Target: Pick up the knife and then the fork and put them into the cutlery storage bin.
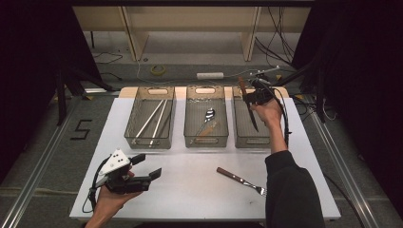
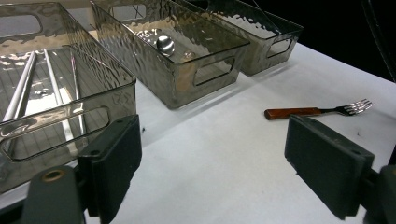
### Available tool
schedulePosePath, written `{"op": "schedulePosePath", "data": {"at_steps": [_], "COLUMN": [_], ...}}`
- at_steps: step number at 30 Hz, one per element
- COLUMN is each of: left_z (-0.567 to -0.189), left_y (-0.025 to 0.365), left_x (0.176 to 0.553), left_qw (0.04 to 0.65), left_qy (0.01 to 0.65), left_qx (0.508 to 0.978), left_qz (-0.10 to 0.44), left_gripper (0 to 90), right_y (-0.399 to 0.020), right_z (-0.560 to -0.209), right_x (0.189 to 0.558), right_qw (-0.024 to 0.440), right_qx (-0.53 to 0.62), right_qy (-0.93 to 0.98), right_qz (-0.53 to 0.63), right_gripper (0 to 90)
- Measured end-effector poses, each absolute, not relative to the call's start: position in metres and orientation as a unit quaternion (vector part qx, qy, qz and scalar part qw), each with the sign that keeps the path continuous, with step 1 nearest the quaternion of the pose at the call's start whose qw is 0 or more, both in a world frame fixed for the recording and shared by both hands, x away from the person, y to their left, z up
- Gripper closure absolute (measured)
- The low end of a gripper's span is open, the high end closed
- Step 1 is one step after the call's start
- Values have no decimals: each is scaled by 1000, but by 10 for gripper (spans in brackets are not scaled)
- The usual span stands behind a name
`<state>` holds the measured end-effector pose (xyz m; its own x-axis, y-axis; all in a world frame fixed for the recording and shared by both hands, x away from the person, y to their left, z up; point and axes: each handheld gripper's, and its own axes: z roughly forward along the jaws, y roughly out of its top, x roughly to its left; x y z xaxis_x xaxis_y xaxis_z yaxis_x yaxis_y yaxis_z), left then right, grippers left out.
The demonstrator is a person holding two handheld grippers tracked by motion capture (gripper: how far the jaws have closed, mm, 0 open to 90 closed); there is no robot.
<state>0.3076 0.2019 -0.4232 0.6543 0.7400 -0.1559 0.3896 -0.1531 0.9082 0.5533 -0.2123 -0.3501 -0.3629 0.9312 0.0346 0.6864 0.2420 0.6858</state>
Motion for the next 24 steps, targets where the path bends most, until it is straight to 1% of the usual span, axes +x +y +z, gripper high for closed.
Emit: {"op": "schedulePosePath", "data": {"at_steps": [13,24], "left_z": [-424,-424], "left_y": [201,200], "left_x": [308,308], "left_qw": [526,525], "left_qy": [380,380], "left_qx": [743,744], "left_qz": [164,164], "left_gripper": [184,184], "right_y": [-218,-219], "right_z": [-369,-380], "right_x": [551,551], "right_qw": [198,187], "right_qx": [540,549], "right_qy": [757,753], "right_qz": [310,311], "right_gripper": [772,772]}}
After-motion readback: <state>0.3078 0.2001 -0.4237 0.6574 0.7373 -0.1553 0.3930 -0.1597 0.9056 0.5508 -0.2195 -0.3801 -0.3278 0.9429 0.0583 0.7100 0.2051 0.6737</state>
